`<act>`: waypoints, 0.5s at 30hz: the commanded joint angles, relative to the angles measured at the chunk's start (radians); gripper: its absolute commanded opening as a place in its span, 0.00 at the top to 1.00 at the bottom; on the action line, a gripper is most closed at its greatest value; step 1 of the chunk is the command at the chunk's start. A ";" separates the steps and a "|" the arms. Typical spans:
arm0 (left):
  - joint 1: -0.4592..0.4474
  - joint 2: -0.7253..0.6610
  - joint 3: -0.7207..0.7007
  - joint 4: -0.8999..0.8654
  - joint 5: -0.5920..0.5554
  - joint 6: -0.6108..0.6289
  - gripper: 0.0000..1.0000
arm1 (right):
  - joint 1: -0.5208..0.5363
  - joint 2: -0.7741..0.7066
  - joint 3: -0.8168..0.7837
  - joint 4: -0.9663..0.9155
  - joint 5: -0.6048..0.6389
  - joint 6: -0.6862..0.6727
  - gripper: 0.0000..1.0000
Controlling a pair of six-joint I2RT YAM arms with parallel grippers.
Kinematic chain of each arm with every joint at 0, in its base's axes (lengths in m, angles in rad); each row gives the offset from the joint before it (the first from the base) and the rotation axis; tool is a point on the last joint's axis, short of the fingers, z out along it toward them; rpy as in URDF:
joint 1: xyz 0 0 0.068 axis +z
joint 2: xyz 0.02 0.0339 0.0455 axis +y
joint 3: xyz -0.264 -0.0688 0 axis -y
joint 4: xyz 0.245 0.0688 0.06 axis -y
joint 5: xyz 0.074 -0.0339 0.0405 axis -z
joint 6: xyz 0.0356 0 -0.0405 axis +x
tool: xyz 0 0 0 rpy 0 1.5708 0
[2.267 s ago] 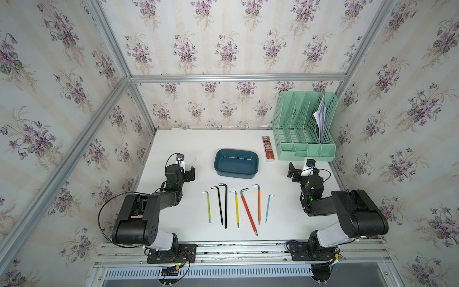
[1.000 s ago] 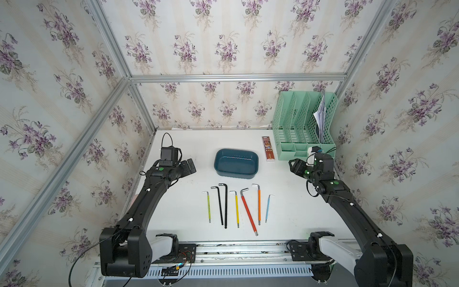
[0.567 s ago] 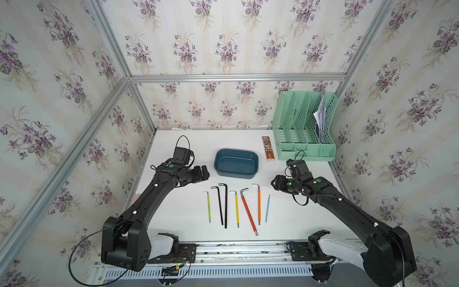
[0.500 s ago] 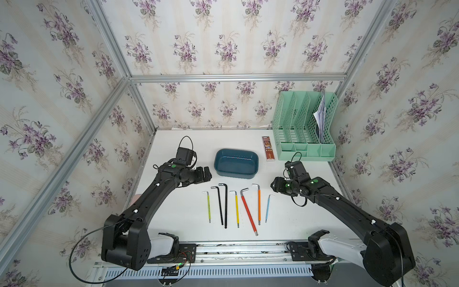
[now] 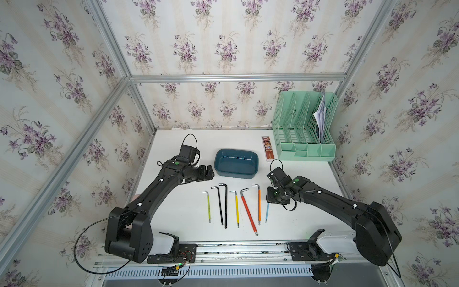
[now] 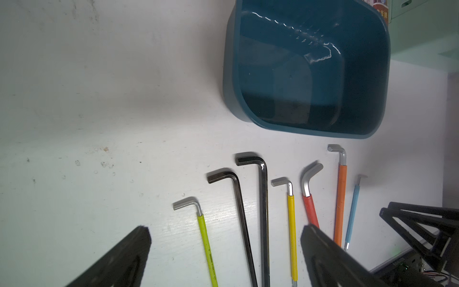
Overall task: Put the hex key on the desktop into the storage box
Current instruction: Pick up the Allen key from the center of the board.
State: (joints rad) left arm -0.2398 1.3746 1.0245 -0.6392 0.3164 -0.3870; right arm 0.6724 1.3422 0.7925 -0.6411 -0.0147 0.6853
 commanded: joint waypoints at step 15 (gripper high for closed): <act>0.002 0.101 -0.020 0.113 -0.016 0.007 0.01 | 0.081 0.179 0.053 -0.043 0.019 0.058 0.57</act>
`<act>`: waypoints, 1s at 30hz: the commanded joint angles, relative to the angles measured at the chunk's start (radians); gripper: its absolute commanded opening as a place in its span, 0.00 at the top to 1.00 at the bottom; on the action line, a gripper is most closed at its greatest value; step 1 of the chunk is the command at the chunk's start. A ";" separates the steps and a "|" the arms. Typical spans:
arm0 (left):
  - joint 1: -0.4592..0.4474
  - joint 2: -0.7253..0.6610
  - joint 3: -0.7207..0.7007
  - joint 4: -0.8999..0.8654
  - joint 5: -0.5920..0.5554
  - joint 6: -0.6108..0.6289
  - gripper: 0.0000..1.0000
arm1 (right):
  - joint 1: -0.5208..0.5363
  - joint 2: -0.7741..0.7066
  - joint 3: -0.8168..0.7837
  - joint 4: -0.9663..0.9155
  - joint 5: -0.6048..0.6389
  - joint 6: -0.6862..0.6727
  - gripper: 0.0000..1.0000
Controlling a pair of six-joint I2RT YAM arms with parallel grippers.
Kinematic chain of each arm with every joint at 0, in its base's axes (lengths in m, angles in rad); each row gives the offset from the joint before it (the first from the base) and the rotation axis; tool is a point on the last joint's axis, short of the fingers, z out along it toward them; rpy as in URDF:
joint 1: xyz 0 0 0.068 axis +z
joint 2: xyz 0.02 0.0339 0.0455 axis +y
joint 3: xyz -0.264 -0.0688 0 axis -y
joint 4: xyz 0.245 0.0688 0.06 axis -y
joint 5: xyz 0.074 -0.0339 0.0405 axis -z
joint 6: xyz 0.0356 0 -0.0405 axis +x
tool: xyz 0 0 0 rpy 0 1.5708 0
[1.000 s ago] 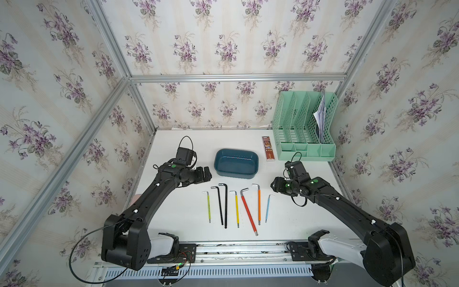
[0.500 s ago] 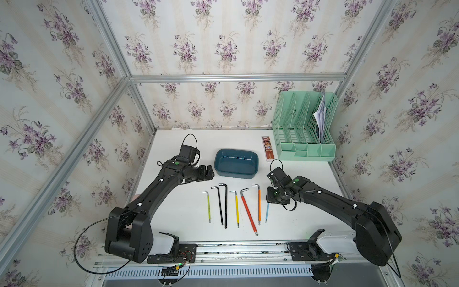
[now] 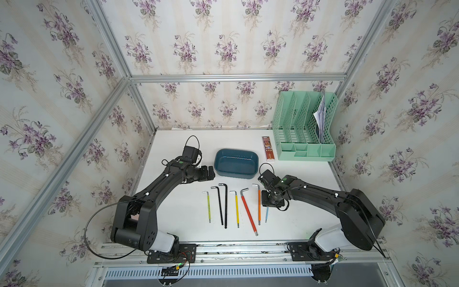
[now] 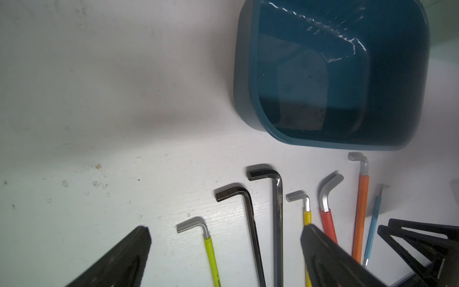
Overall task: Put the hex key on the desktop into the storage box
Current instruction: Pick up the Allen key from the center of the board.
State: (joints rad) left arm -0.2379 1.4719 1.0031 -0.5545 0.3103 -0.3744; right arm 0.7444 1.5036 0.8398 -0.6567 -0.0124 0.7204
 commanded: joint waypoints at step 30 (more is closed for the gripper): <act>-0.001 -0.141 -0.060 -0.002 0.060 0.002 0.01 | 0.032 0.133 -0.089 0.071 0.018 0.044 0.81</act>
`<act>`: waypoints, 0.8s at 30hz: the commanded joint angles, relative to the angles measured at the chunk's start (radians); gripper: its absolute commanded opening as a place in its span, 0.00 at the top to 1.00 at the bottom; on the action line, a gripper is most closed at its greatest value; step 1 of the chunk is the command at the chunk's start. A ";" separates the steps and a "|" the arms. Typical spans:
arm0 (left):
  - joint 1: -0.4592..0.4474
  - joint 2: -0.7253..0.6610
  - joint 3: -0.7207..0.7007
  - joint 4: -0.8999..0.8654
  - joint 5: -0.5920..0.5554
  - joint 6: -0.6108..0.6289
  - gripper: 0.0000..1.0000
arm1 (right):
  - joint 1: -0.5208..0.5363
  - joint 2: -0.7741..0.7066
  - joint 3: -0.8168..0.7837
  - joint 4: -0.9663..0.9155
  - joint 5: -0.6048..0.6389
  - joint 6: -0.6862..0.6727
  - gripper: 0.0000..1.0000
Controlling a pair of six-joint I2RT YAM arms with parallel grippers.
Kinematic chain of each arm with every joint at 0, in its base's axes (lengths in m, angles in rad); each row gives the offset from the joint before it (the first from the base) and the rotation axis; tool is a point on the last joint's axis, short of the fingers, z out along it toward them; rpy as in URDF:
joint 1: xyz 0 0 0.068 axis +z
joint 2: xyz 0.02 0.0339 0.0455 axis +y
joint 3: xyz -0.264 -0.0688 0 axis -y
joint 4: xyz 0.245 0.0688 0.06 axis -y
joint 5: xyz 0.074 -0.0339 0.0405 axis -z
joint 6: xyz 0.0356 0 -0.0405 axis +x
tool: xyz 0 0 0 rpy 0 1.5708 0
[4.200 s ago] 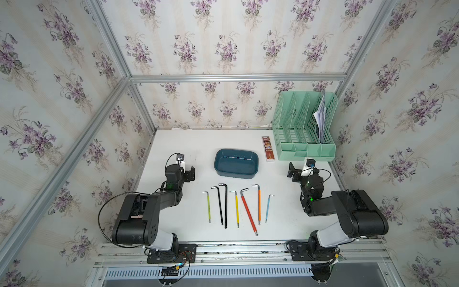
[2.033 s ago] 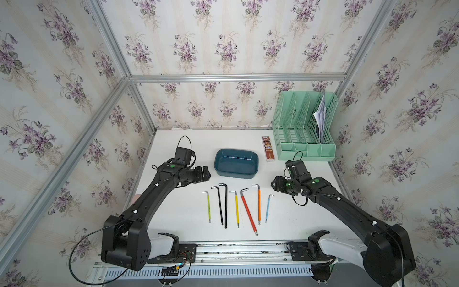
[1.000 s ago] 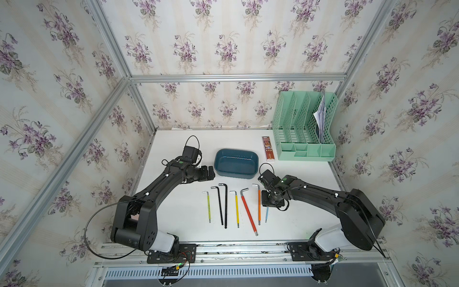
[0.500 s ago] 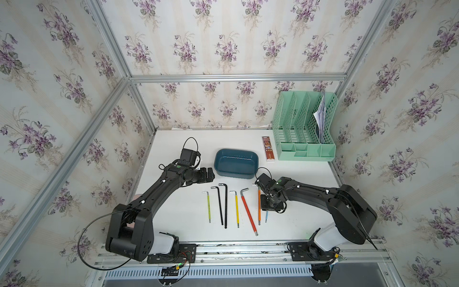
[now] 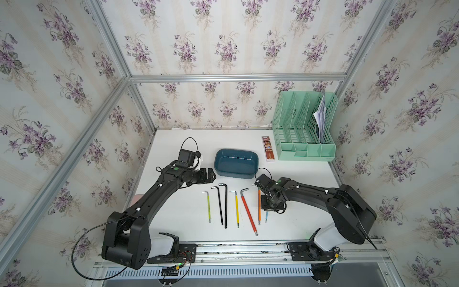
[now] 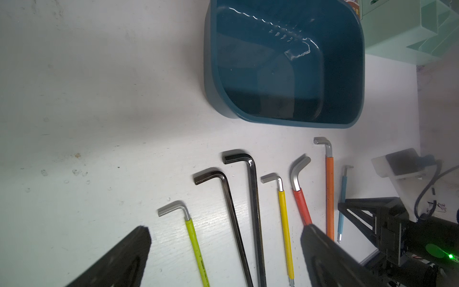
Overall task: Put the hex key on the desktop into the storage box
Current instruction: Pick up the Allen key from the center of the board.
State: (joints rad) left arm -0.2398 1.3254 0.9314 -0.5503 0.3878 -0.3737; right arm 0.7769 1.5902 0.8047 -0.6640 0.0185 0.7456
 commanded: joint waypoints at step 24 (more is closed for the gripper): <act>0.001 0.052 0.082 -0.011 -0.112 -0.046 0.01 | -0.001 -0.129 -0.009 0.088 0.077 -0.020 1.00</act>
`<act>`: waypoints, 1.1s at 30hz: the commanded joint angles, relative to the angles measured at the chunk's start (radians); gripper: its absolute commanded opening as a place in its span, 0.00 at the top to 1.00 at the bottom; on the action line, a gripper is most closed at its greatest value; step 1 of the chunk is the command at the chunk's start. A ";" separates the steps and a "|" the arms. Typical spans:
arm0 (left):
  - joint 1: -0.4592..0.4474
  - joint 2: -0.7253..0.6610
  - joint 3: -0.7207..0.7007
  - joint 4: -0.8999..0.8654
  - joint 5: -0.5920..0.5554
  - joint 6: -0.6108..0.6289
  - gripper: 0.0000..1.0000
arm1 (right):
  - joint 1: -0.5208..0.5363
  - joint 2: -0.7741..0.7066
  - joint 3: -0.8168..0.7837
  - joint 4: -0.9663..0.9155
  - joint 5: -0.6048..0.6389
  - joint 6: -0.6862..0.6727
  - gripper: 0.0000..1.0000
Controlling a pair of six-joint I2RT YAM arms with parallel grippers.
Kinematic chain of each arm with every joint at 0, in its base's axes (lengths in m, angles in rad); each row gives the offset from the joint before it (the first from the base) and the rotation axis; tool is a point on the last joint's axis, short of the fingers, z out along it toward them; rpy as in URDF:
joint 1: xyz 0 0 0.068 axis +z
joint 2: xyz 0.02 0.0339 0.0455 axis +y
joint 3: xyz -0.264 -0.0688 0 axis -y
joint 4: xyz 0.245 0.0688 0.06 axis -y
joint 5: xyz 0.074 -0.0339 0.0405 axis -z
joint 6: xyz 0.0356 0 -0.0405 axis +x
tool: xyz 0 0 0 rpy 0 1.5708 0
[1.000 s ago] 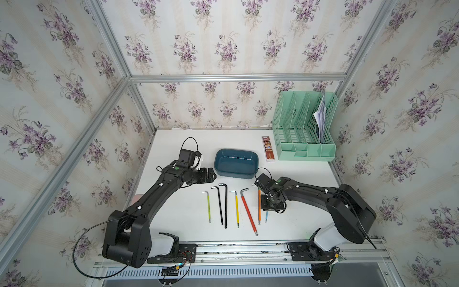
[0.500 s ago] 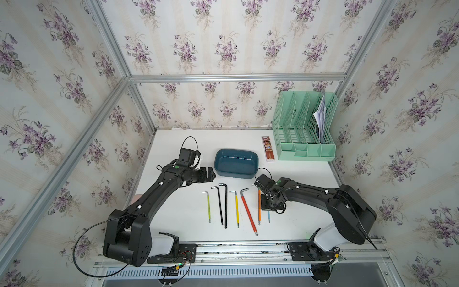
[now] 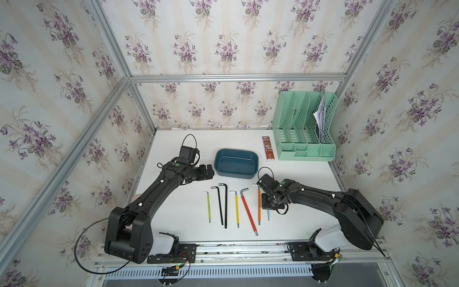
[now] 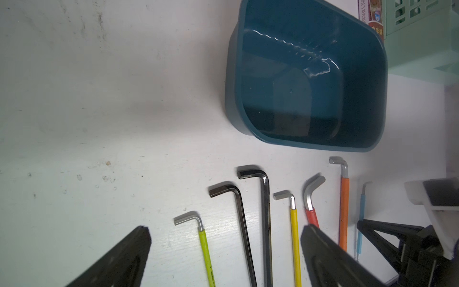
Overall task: Put the hex key on the desktop into the storage box
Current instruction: Pick up the Allen key from the center of the board, then place the Allen key in the storage box.
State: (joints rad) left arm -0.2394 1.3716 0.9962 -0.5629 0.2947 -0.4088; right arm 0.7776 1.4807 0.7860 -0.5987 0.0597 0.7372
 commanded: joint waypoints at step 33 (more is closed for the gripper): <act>0.070 0.068 0.105 -0.023 -0.049 0.060 0.01 | -0.093 0.300 0.642 -0.079 0.013 -0.272 1.00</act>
State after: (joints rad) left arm -0.1761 1.4391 1.1046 -0.5861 0.2569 -0.3695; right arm 0.6930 1.7336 1.3655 -0.6575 0.0982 0.5220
